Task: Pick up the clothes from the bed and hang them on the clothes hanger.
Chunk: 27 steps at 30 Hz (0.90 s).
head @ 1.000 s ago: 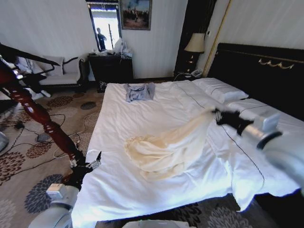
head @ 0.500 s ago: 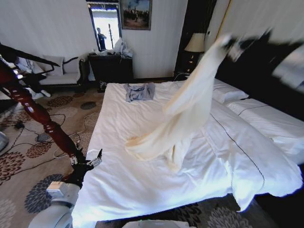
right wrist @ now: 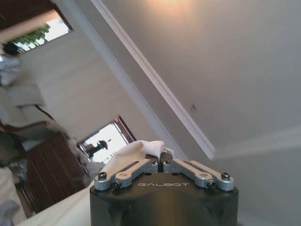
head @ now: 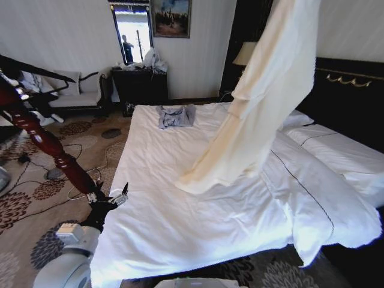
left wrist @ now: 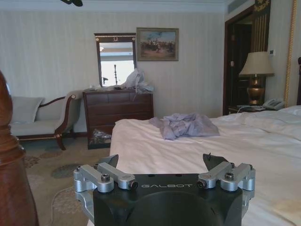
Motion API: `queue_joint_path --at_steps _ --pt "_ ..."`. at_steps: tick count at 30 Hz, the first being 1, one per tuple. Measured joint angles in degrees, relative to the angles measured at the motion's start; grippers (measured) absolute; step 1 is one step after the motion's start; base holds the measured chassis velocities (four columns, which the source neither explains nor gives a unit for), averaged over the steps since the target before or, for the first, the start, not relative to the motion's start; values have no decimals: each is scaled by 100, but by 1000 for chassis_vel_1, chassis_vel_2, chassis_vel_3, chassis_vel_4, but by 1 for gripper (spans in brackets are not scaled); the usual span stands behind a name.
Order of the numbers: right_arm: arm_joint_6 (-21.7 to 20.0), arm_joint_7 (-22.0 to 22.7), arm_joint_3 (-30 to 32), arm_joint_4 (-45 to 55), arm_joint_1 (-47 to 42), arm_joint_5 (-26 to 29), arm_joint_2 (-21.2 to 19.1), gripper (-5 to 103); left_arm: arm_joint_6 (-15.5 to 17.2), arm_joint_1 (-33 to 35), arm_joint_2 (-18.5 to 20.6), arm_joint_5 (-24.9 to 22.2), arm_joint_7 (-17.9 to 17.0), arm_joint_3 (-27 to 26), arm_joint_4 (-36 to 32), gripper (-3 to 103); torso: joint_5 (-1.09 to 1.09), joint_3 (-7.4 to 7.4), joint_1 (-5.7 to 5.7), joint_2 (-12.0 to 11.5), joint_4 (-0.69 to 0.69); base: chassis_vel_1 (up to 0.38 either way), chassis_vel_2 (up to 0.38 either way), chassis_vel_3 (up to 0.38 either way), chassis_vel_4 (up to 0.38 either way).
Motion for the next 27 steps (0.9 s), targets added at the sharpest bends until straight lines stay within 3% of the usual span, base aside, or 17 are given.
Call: queue_joint_path --at_steps 2,3,7,12,15,16,18,20,21,24,27 --pt "51 -2 540 -390 -392 153 -589 0 -8 34 -3 -45 7 -70 0 100 -4 0 0 0 3 0 0 0 0" --pt "51 -2 540 -390 -392 153 -589 0 -8 34 -3 -45 7 -70 0 100 -4 0 0 0 3 0 0 0 0" --pt "128 28 1436 -1020 -910 505 -1532 0 -10 34 30 -178 6 -227 -13 100 -9 1 0 0 5 0 0 0 0" --pt "95 88 1695 -735 -908 922 -1554 0 -10 34 34 -288 -39 -339 -17 100 -6 0 0 0 3 0 0 0 0" --pt "5 125 1557 -56 -649 1348 -1041 0 -10 33 19 -294 -75 -337 11 100 -1 -1 0 1 0 0 0 0 0" --pt "5 125 1557 -56 -649 1348 -1041 0 -10 33 19 -294 -75 -337 11 100 -1 -1 0 1 0 0 0 0 0" --pt "-75 111 1108 737 -397 1482 -290 0 16 -11 10 -235 -124 -250 44 100 0 -1 -2 1 -2 0 0 0 0" --pt "-161 78 815 1303 -378 1371 400 0 64 -77 9 -186 -174 -173 53 100 5 -1 -2 1 -3 0 0 0 0" --pt "-161 78 815 1303 -378 1371 400 0 64 -77 9 -186 -174 -173 53 100 5 -1 -2 1 -3 0 0 0 0" --pt "-223 41 477 2064 -554 866 1361 0 164 -208 15 -142 -269 -27 45 100 9 0 -1 0 -1 0 0 0 0" --pt "-164 -22 342 2250 -629 523 1631 0 197 -229 31 -122 -287 29 28 100 6 0 -1 0 -1 0 0 0 0"
